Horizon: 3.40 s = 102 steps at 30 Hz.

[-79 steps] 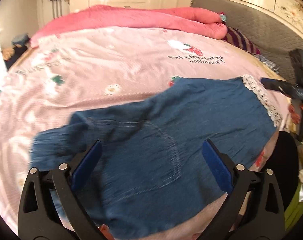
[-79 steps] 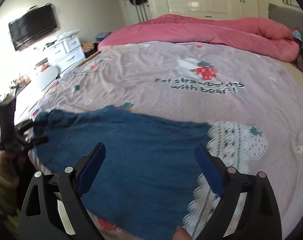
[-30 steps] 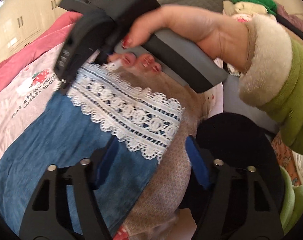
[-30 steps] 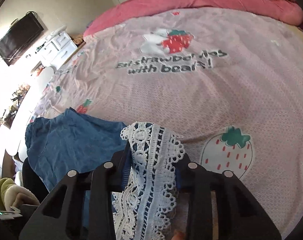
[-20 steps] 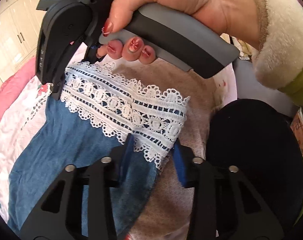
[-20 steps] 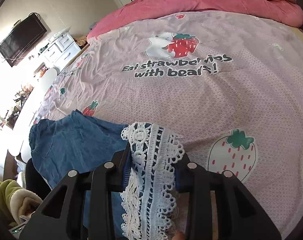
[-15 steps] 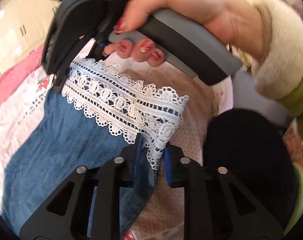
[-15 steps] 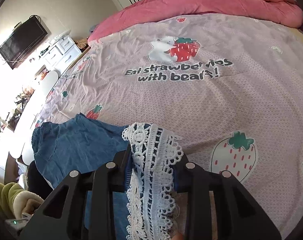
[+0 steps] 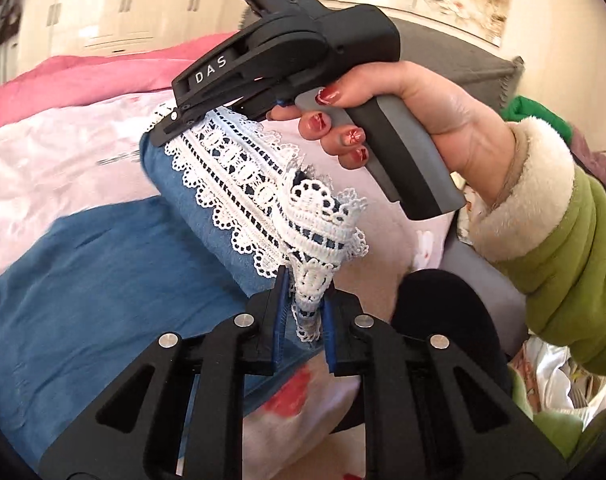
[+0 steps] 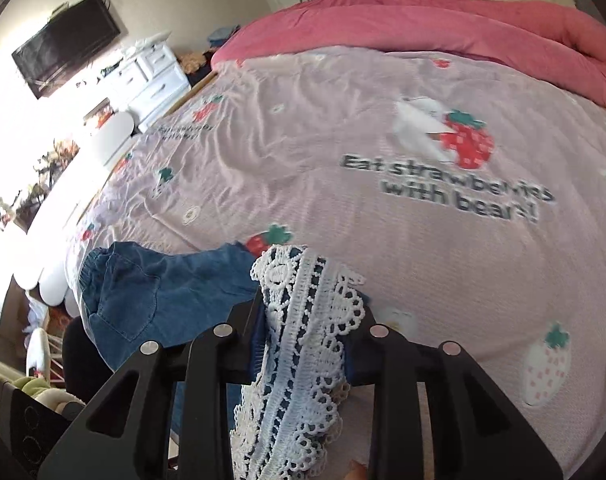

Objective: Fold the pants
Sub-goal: 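Grasp the white lace hem with the right tool while the left tool grasps it too, then fold the lace-trimmed leg over the denim with both tools and release it, then grasp the elastic waistband with the right tool while the left tool grasps the denim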

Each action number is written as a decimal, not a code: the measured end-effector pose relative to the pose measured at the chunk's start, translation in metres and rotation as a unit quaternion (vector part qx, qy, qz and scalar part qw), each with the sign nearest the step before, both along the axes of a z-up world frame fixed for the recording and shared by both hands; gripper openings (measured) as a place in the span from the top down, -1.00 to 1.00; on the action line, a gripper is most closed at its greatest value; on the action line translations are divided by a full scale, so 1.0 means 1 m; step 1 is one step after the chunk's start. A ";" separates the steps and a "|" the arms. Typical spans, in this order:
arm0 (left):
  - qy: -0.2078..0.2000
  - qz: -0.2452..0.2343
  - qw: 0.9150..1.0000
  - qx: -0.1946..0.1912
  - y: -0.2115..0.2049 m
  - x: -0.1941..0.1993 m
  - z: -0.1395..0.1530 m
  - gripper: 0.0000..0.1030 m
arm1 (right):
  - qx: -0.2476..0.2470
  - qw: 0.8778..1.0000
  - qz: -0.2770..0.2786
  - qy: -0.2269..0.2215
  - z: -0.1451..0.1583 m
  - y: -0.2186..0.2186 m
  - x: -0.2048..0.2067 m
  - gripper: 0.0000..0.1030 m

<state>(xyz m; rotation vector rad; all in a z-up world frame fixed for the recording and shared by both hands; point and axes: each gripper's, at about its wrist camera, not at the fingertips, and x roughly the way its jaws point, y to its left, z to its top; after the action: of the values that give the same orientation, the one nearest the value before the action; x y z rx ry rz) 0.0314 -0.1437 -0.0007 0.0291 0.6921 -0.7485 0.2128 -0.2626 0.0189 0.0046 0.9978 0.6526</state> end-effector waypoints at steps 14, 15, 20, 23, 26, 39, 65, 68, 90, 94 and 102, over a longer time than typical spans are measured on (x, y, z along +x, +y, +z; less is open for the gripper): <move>0.098 0.107 0.987 -0.066 0.104 -0.003 -0.026 0.80 | -0.123 0.992 0.009 0.030 -0.041 0.140 0.013 0.31; 0.101 0.111 0.987 -0.065 0.102 -0.005 -0.025 0.79 | -0.115 0.993 0.007 0.034 -0.040 0.141 0.014 0.21; 0.123 0.118 0.983 -0.061 0.106 -0.010 -0.032 0.53 | -0.034 0.999 0.024 0.028 -0.014 0.137 0.016 -0.20; 0.122 0.121 0.983 -0.066 0.111 -0.014 -0.028 0.12 | 0.007 1.000 0.026 0.012 0.004 0.120 0.013 -0.42; 0.106 0.134 0.983 -0.072 0.119 -0.014 -0.019 -0.34 | 0.005 1.000 0.027 0.001 0.010 0.102 0.010 -0.45; 0.077 0.155 0.984 -0.040 0.115 0.001 0.003 0.03 | -0.087 0.991 0.104 -0.015 -0.034 0.144 0.013 -0.35; 0.089 0.188 0.978 0.003 0.131 -0.009 -0.008 0.40 | -0.021 0.997 0.055 -0.042 0.007 0.072 0.001 -0.18; 0.066 0.181 0.981 -0.007 0.129 -0.012 0.008 0.30 | -0.019 0.997 0.070 -0.027 -0.003 0.064 -0.012 -0.18; 0.067 0.198 0.978 0.017 0.160 -0.017 0.000 -0.08 | -0.031 0.991 0.128 0.011 -0.016 0.136 -0.014 -0.20; 0.056 0.286 0.957 0.018 0.217 -0.038 0.010 -0.40 | -0.031 0.988 0.149 -0.018 0.003 0.160 -0.017 -0.47; 0.112 0.350 0.930 -0.028 0.269 -0.054 -0.010 -0.66 | -0.045 0.969 0.243 -0.013 -0.013 0.255 -0.033 -0.71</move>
<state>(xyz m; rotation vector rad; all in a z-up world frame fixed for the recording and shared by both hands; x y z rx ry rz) -0.0226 0.1252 -0.0110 -0.3460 0.8299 -0.0797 0.1795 -0.0072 0.0058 -0.3384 1.0092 1.0506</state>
